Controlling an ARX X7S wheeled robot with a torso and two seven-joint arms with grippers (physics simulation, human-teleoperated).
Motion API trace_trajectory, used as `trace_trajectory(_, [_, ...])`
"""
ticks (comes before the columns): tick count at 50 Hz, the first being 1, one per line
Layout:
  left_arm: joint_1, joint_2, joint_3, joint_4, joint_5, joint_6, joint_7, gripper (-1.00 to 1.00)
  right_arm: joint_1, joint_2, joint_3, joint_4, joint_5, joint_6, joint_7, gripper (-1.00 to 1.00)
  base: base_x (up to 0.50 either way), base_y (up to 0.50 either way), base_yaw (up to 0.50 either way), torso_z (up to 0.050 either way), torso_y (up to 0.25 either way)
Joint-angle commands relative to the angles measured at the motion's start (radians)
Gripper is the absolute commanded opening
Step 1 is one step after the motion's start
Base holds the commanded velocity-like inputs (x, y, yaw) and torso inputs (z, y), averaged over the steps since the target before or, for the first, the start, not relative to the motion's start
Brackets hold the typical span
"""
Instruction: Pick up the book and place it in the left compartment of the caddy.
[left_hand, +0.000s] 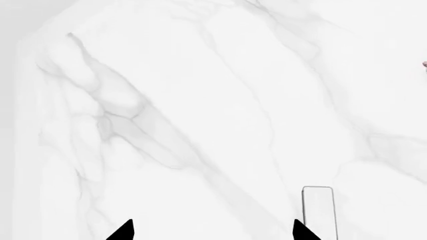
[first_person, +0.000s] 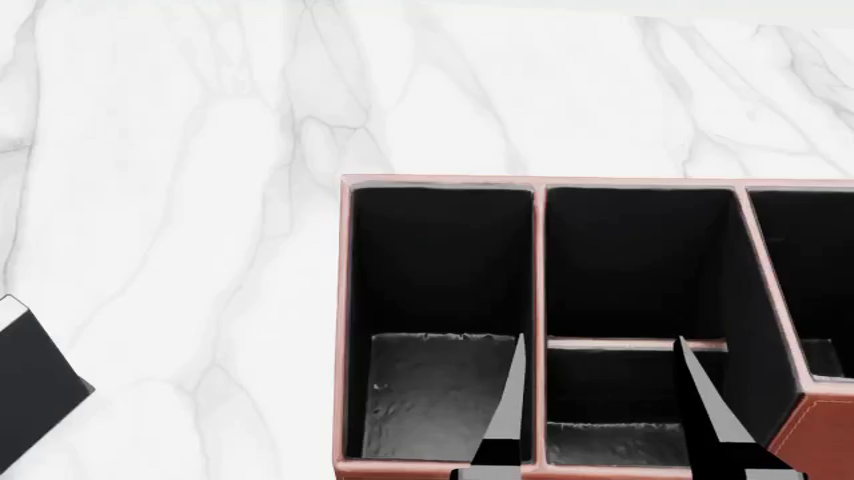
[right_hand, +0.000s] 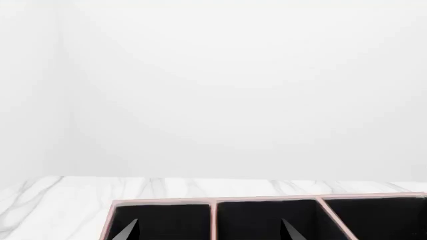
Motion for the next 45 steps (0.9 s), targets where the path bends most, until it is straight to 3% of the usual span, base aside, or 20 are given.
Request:
trace_trajectory(1, [0.002, 0.070, -0.013, -0.148, 0.000, 0.067, 0.082, 1.00, 0.002, -0.018, 0.018, 0.009, -0.024, -0.009, -0.022, 1.00, 0.00, 0.00, 0.00, 0.000, 0.000])
trace_trajectory(38, [0.077, 0.123, -0.045, -0.250, -0.053, 0.048, 0.132, 1.00, 0.003, -0.008, 0.016, 0.011, -0.017, -0.016, -0.012, 1.00, 0.00, 0.00, 0.00, 0.000, 0.000])
trace_trajectory(45, [0.104, 0.104, -0.052, -0.181, -0.069, 0.012, 0.127, 1.00, 0.002, -0.007, 0.014, 0.013, -0.017, -0.021, -0.011, 1.00, 0.00, 0.00, 0.00, 0.000, 0.000])
